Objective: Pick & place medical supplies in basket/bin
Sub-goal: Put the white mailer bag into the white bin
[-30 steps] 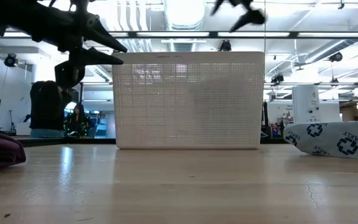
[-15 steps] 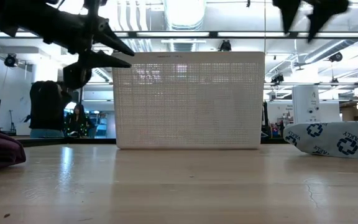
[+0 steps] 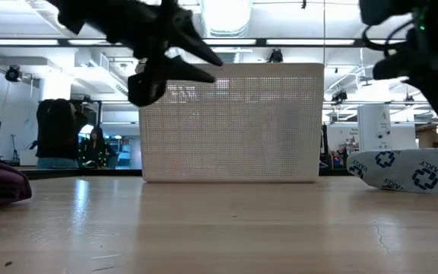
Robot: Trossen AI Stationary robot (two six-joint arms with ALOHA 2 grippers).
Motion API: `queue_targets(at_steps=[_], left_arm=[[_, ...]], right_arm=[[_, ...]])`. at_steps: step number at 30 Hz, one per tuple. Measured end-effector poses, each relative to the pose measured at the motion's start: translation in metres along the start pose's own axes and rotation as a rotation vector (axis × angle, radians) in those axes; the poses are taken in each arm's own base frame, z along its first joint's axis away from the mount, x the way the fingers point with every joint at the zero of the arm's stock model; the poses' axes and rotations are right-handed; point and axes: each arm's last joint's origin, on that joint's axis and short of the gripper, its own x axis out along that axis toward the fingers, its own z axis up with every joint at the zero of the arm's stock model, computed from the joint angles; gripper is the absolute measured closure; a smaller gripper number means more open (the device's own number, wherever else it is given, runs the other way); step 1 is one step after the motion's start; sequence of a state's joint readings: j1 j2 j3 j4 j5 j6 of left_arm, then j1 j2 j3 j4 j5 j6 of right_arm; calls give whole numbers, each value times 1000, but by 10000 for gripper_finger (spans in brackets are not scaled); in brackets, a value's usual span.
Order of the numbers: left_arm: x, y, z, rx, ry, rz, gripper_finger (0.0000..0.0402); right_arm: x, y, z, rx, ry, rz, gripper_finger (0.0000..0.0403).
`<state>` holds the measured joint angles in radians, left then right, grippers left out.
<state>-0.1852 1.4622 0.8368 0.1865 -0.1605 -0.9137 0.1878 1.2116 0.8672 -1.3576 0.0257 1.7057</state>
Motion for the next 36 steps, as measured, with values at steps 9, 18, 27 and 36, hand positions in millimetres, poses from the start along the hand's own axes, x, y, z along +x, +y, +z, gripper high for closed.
queue_targets(at_steps=[9, 18, 27, 36], left_arm=[[4, -10, 7, 89, 92, 104, 309], [-1, -9, 3, 91, 112, 102, 309], [-9, -9, -7, 114, 198, 141, 309], [-26, 4, -33, 128, 279, 224, 309]], right_arm=[[34, -6, 3, 166, -67, -16, 385], [61, 15, 8, 273, -83, -119, 385], [75, 101, -2, 25, 170, 378, 385], [0, 136, -4, -291, -57, 584, 379]])
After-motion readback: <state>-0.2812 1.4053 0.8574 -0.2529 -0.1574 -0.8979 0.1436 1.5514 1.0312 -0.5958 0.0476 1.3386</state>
